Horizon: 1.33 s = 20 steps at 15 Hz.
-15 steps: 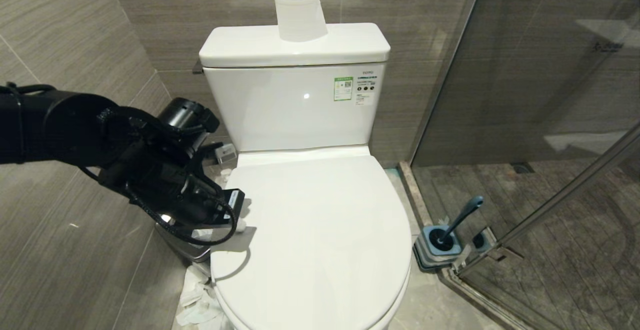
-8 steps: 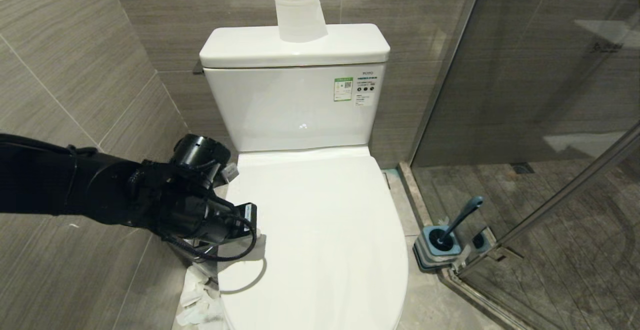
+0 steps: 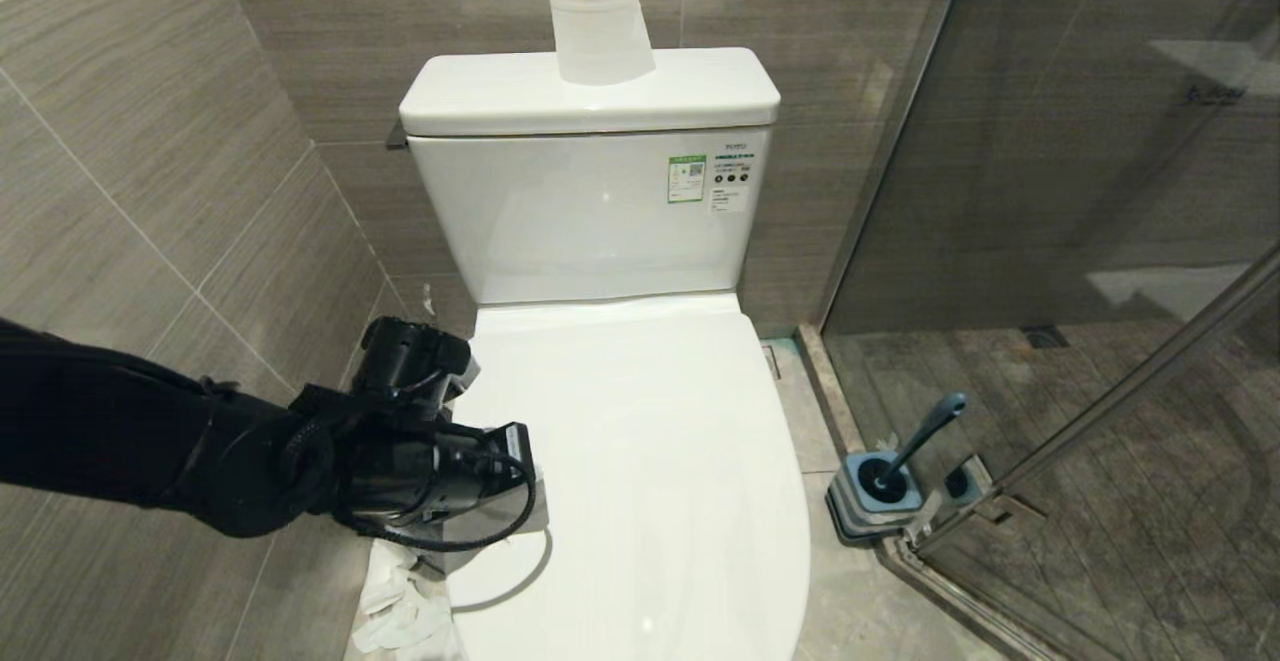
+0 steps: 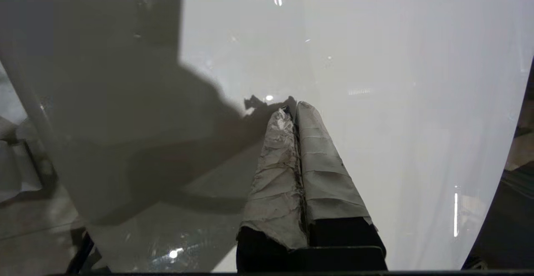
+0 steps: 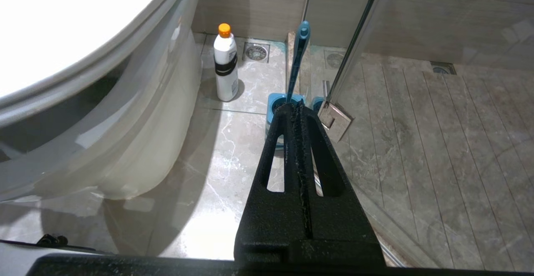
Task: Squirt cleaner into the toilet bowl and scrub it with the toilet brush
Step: Close the toilet lid
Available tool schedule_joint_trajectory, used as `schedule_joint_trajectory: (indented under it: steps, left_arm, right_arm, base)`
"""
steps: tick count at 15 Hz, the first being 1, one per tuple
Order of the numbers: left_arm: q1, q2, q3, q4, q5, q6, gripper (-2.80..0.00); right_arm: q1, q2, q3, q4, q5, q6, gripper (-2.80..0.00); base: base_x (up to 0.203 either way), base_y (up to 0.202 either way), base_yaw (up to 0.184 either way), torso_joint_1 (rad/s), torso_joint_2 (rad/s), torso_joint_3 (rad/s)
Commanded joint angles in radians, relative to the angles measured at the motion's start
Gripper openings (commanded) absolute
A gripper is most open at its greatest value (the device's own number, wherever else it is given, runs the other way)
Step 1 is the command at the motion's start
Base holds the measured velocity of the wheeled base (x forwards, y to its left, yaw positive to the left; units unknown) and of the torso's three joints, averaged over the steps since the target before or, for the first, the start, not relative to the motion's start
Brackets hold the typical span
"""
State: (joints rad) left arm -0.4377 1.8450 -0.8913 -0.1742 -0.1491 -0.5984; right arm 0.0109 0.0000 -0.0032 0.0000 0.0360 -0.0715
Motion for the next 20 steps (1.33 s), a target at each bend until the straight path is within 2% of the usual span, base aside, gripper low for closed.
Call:
schedule_joint_trajectory:
  steps: [1,2,7,20]
  left_arm:
    - [0.0,0.042,0.064,-0.134,0.002,-0.023,-2.8]
    - [0.0,0.053,0.096,-0.195,0.002,-0.04,-2.8]
    - [-0.006,0.114,0.147,-0.309,0.002,-0.086,-2.8]
    - [-0.029,0.145,0.176,-0.338,0.0,-0.113,-2.8]
  right_arm:
    - [0.0,0.002,0.0,-0.001,0.001,-0.001,-2.8]
    - [0.0,0.002,0.0,0.0,0.001,-0.001,-2.8]
    - [0.0,0.002,0.0,0.0,0.001,-0.001,-2.8]
    - [0.0,0.002,0.0,0.0,0.001,-0.001,-2.8]
  base:
    - [0.0,0.0,0.0,0.0,0.0,0.0]
    - [0.0,0.0,0.0,0.0,0.0,0.0]
    - [0.0,0.0,0.0,0.0,0.0,0.0]
    - [0.0,0.0,0.0,0.0,0.0,0.0]
